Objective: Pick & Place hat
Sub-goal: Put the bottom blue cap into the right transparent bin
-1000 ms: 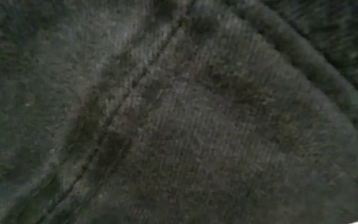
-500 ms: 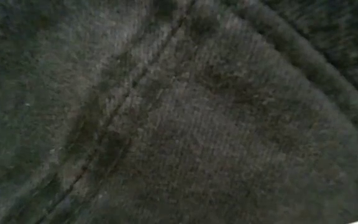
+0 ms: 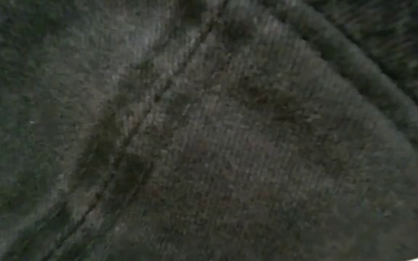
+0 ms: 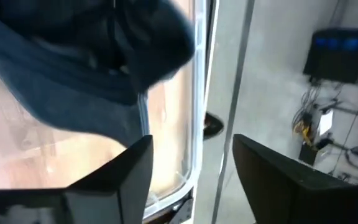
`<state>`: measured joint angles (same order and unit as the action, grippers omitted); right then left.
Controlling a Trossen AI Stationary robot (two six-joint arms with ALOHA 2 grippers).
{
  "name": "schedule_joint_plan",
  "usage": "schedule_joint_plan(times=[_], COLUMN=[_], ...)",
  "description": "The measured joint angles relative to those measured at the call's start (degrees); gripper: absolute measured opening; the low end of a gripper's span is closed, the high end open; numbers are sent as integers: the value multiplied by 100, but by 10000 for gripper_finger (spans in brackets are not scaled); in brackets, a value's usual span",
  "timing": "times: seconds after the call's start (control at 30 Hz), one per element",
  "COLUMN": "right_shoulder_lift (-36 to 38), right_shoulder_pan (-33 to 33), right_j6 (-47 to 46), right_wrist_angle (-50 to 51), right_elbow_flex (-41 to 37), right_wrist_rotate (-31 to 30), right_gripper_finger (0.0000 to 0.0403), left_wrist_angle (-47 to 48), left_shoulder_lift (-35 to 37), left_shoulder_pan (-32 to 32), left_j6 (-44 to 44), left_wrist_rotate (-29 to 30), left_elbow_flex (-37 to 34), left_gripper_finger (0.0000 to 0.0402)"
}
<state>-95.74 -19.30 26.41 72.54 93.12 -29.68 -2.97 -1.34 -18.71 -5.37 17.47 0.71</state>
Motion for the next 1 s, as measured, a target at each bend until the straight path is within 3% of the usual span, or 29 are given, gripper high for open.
schedule_joint_plan(times=[0.3, 0.77, 1.0], right_shoulder_lift=[11, -11, -13], right_shoulder_pan=[298, -99, -221], right_j6=[367, 590, 660], right_wrist_angle=[-639, -1745, -1784], right_elbow_flex=[273, -385, -821], right_wrist_rotate=[471, 742, 972], right_gripper_finger=[222, 217, 158], left_wrist_angle=[-1, -1, -1], left_shoulder_lift=[0, 1, 0], left_shoulder_pan=[0, -1, 0], left_j6=[0, 0, 0], left_wrist_rotate=[-1, 0, -1], left_elbow_flex=[0, 0, 0], left_gripper_finger=[0, 0, 0])
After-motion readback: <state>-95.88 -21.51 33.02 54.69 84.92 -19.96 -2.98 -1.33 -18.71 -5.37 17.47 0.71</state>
